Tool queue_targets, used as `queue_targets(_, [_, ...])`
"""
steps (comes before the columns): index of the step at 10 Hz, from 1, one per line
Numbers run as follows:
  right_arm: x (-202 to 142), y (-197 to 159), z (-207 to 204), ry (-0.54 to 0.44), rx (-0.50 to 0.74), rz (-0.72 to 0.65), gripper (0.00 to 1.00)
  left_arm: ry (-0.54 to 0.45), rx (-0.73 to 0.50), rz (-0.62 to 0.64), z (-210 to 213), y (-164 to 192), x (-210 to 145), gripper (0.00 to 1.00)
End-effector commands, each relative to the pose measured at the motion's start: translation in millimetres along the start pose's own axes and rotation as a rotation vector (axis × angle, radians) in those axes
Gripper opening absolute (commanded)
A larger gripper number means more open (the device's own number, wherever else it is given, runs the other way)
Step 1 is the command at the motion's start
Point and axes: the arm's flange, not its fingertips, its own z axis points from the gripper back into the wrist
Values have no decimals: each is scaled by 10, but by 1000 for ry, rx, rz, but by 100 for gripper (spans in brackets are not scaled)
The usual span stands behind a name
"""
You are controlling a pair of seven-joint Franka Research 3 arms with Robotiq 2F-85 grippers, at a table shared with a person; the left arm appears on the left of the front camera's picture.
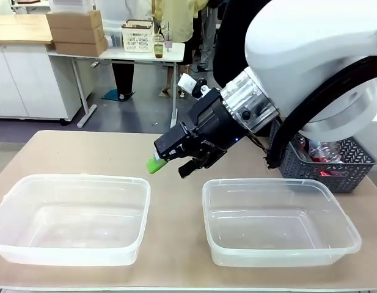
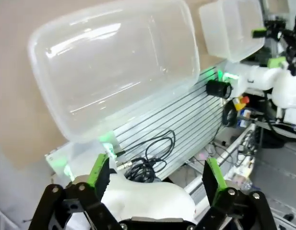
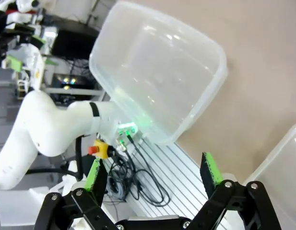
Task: Sort the waste into each basket.
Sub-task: Pick up the Organizing box on the left side of the table and lift it.
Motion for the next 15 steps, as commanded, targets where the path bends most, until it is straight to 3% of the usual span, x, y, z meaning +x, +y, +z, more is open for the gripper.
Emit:
queue_targets(1, [14,-30,2,-7,-14,7,100,15,10,-36,-31,-52,18,100])
queue_targets(2, [121,8,-271,43,-51,-80,100,10,186,76,-323,113,100,100])
queue_targets(3, [250,91,-571,37,-96,-156,100,45,253,88,-566,264,64,100])
queue_targets(5, [520,116,-1166,152,-250,-275,100,74,477,139,-903,574,-133,100])
queue_targets(6, [570,149,-1362,199,-281,-259,100,19,428,132,-1078,662,-107,100])
queue_targets(7, [596,118,-1276,105,-397,-226,100,-16,367,185,-1135,732,10,100])
queue_targets(8, [225,5,-1182,132,-211,-231,100,50,421,97,-310,474,280,100])
queue_targets(9, [225,5,-1182,132,-211,-231,100,50,421,97,-310,474,280,100])
queue_targets(10, [361,-69,-1343,141,-294,-239,100,40,418,127,-376,582,403,100])
queue_targets(11, [420,0,-1536,218,-367,-349,100,28,415,109,-586,619,439,100])
queue_targets(14, [560,30,-1702,222,-363,-434,100,25,493,117,-1285,895,216,100])
queue_targets(15, [606,8,-1740,237,-374,-441,100,72,471,105,-1463,915,125,100])
